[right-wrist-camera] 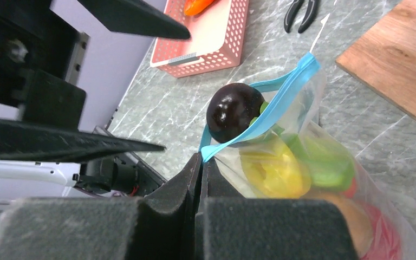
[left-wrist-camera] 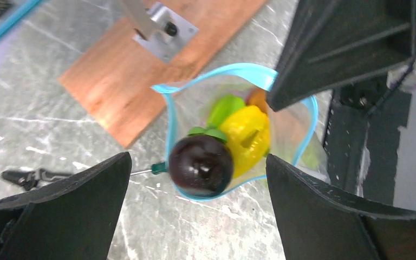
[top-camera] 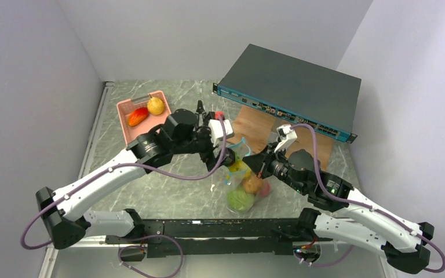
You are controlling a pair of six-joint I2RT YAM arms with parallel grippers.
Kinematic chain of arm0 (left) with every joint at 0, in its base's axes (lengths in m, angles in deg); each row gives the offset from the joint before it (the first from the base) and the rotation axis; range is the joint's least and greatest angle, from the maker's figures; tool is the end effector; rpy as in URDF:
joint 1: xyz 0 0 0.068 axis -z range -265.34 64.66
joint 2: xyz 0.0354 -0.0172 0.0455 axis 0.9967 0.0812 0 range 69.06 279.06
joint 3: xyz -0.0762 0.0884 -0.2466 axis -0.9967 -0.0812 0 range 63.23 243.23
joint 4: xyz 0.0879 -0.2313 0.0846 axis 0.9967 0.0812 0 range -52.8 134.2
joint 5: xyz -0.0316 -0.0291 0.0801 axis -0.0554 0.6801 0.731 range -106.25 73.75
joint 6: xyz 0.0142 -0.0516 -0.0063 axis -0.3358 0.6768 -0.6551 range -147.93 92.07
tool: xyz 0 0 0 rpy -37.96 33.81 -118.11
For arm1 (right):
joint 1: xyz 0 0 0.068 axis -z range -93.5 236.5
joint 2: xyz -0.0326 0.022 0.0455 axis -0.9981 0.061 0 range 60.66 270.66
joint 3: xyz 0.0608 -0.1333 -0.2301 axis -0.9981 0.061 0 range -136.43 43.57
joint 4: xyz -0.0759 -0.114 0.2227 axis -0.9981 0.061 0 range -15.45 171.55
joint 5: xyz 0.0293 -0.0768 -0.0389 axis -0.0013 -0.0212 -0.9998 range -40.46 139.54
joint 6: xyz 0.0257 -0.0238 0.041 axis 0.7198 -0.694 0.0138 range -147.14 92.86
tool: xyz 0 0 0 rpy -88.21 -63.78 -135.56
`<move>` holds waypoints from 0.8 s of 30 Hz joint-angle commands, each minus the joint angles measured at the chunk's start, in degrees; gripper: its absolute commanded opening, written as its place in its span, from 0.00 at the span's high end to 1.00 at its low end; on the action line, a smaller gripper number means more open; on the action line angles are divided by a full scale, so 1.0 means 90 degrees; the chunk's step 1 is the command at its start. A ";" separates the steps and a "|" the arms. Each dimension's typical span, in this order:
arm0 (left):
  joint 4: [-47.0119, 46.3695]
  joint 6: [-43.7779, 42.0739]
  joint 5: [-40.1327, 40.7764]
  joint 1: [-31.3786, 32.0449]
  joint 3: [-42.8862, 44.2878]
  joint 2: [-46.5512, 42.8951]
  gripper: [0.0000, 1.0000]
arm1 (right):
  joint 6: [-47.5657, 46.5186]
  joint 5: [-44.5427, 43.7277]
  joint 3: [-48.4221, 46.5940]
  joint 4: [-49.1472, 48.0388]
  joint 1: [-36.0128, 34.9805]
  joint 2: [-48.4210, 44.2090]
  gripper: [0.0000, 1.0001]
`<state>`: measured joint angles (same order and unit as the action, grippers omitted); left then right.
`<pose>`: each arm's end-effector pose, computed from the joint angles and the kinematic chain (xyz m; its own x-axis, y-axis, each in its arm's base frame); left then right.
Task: Place the food in the zip-top bag and seal the zipper
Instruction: Place the fake fruit in the zipper food storage bag, then adjust the zipper food storage bag at the center of the board.
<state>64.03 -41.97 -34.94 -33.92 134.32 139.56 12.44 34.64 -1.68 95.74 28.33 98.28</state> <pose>0.1613 -0.2203 0.3773 -0.0443 0.4241 -0.9045 0.9592 0.2712 0.0801 0.0876 0.1235 0.3412 -0.5344 0.3064 -0.7877 -0.4525 0.6834 0.5729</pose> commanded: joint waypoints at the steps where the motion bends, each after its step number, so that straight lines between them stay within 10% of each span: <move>1: -0.0643 0.0816 0.1090 -0.0018 -0.0075 -0.0618 0.01 | 0.0094 0.0176 -0.0118 -0.0679 -0.0018 0.0028 1.00; 10: -0.0205 0.4878 0.2289 -0.0149 -0.1017 -0.1860 0.07 | -0.0032 0.0317 -0.0101 -0.0831 -0.0023 -0.0019 1.00; 17: -0.1989 0.7859 0.1649 -0.0190 -0.3171 -0.2886 0.33 | -0.0051 0.0425 0.0017 -0.0942 -0.0024 -0.0163 1.00; 24: -0.3559 1.0371 0.1626 0.0351 -0.4009 -0.2465 0.28 | -0.0061 0.0495 0.0124 -0.1041 -0.0013 -0.0272 1.00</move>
<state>45.21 33.54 -20.43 -33.97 99.79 116.33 12.30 38.16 -0.44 92.92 28.33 97.48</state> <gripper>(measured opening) 0.712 0.010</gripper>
